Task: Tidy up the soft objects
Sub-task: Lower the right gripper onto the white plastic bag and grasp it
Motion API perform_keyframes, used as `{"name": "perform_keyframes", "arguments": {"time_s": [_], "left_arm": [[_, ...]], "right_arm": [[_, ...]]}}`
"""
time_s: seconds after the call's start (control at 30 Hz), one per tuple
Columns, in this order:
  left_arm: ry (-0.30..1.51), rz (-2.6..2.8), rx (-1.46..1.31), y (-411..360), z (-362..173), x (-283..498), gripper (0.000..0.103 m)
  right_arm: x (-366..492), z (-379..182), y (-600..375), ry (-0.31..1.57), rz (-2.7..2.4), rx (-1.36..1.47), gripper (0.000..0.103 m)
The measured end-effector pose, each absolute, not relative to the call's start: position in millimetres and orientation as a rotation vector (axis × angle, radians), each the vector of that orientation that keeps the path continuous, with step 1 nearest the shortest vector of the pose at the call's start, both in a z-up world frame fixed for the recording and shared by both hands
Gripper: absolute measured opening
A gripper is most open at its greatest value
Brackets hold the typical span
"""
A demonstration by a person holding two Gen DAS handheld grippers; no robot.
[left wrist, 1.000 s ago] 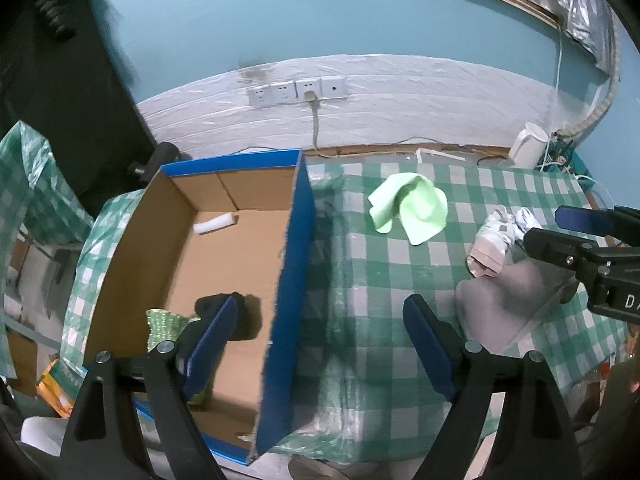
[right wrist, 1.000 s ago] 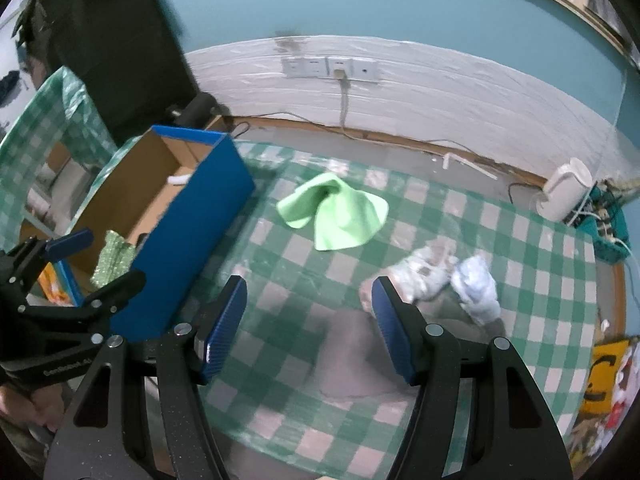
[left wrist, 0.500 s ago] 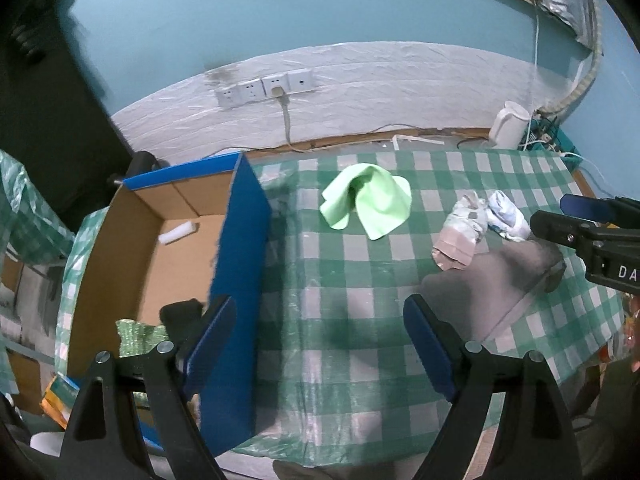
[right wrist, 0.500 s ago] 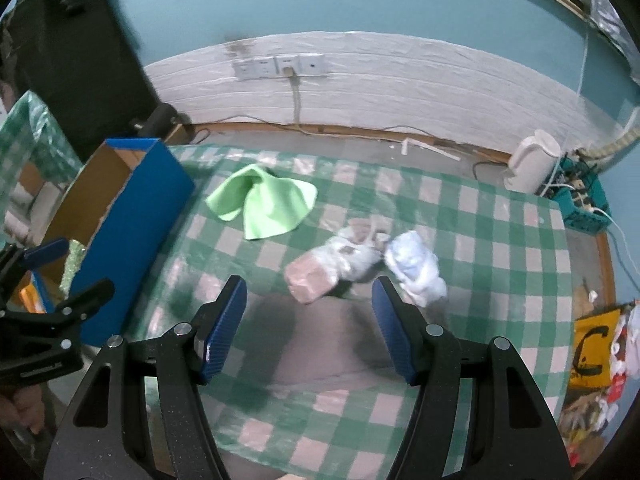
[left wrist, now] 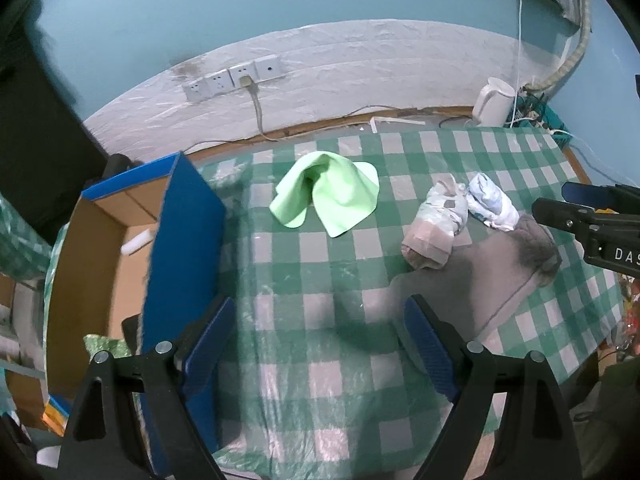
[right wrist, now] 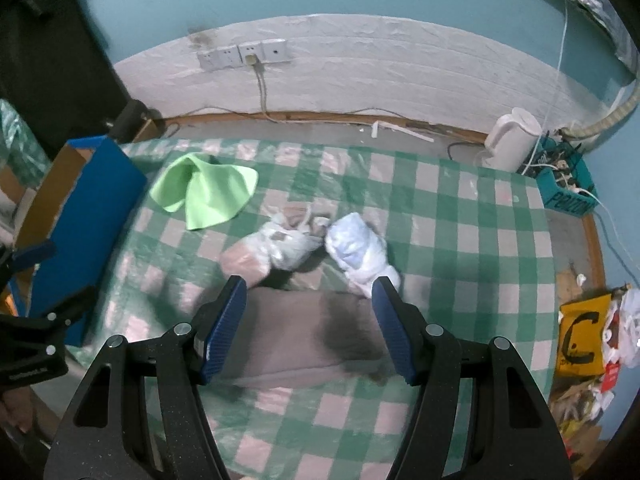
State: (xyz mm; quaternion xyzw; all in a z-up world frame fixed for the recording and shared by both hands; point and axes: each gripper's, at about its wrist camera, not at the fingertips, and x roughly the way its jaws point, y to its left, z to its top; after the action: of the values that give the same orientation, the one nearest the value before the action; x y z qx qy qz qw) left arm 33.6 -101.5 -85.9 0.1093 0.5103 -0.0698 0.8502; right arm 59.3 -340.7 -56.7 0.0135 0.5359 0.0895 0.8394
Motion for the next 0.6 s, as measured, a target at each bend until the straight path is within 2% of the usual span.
{"name": "perform_keyframes", "arguments": {"time_s": [0.6], "left_arm": [[1.136,-0.247,0.263,-165,-129,96,0.088]], "right_arm": [[105,-119,-364,1.221,0.2,-0.051,0.064]]}}
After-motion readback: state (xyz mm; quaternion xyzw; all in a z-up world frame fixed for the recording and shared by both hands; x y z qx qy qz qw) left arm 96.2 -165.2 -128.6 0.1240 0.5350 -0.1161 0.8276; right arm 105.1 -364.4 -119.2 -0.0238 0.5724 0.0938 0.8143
